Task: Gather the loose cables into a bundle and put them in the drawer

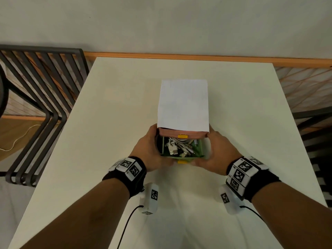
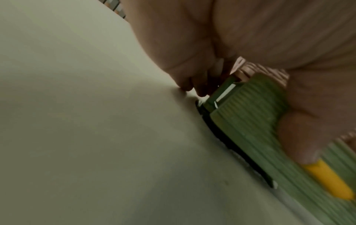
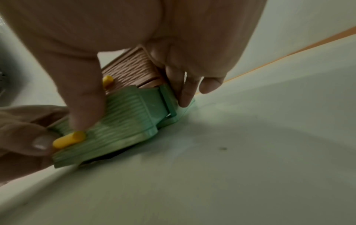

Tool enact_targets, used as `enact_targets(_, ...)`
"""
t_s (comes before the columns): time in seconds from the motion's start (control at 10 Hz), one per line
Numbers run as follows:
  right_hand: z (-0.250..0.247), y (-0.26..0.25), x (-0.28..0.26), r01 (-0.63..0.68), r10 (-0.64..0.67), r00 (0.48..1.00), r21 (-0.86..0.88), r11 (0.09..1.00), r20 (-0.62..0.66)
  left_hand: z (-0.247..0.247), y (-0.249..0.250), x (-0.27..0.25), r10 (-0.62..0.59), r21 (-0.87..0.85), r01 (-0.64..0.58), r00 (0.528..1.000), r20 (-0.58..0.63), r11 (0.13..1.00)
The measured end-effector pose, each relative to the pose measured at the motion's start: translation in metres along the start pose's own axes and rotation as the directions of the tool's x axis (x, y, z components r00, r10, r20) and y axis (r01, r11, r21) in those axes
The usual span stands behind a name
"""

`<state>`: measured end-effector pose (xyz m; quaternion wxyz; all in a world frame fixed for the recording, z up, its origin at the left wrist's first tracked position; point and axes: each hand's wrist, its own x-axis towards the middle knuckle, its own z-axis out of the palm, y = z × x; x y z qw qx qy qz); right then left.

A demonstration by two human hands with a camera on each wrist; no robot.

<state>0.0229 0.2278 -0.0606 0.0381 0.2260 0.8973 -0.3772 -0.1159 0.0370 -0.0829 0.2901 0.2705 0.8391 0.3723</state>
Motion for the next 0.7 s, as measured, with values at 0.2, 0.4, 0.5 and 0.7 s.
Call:
enact_targets(0.2, 0.007, -0.003, 0.003, -0.016, 0.007, 0.992, -0.075, 0.997, -0.127, 0.005, 0.001, 0.004, -0.074, 0.005, 0.076, 0.983, -0.169, 0.997)
enact_targets(0.4, 0.016, 0.004, 0.008, -0.058, 0.048, 0.979, -0.046, 0.997, -0.198, 0.008, 0.002, 0.007, -0.108, -0.028, 0.104, 0.973, -0.203, 0.994)
enact_targets(0.5, 0.017, 0.003, 0.003, -0.088, 0.087, 0.984, 0.001, 0.996, -0.153, 0.006, 0.003, 0.0, -0.119, -0.019, 0.117, 0.982, -0.144, 0.993)
enact_targets(0.7, 0.005, 0.017, -0.062, -0.22, 0.221, 0.972, 0.027, 0.975, -0.073, -0.007, -0.014, -0.069, -0.13, 0.143, 0.147, 0.984, -0.119, 0.979)
